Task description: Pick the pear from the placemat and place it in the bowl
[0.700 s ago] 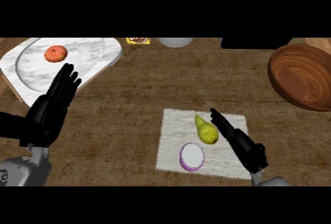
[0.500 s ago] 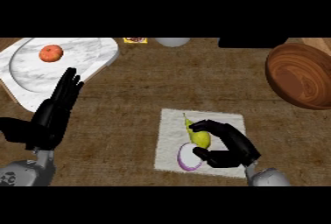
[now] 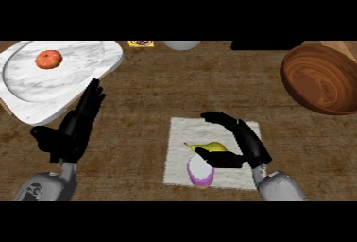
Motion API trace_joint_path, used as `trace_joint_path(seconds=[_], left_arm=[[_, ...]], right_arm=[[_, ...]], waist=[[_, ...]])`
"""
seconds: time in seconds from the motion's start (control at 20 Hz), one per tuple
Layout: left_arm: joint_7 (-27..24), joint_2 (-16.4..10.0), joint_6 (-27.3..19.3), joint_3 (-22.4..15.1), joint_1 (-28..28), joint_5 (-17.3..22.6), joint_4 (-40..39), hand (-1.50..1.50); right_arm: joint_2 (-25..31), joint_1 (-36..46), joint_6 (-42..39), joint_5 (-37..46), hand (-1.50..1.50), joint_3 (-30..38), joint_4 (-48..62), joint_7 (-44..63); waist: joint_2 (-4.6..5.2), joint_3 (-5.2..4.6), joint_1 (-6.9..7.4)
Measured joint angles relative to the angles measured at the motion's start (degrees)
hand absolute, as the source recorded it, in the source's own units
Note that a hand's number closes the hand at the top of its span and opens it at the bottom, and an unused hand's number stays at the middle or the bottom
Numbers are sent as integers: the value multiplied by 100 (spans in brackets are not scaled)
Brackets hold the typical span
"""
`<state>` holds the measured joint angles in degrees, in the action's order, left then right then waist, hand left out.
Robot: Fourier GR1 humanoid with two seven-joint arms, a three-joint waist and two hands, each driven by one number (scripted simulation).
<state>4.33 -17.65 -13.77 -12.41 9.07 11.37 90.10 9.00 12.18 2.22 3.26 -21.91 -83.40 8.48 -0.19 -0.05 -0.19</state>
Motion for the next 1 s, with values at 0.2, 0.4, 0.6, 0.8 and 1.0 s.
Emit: trace_joint_path(seconds=[0.2,0.4,0.6,0.8,1.0], left_arm=[[-24,145,-24,-40,-36,-149,-52,0],[-101,285,31,-30,2,-217,-232,0],[-164,386,36,-29,10,-292,-322,0],[-114,498,-21,-77,49,-429,-302,0],[-221,476,100,7,-9,-412,-364,0]], right_arm=[[-72,182,149,63,-150,239,-393,6],[87,713,153,355,-150,407,-774,801],[261,1359,-58,618,-150,484,-815,1846],[349,1973,-574,426,-150,717,-431,2593],[281,2372,-1007,314,-150,700,84,3185]], waist=[[8,4,6],[9,1,10],[11,0,23],[17,1,51],[23,1,71]])
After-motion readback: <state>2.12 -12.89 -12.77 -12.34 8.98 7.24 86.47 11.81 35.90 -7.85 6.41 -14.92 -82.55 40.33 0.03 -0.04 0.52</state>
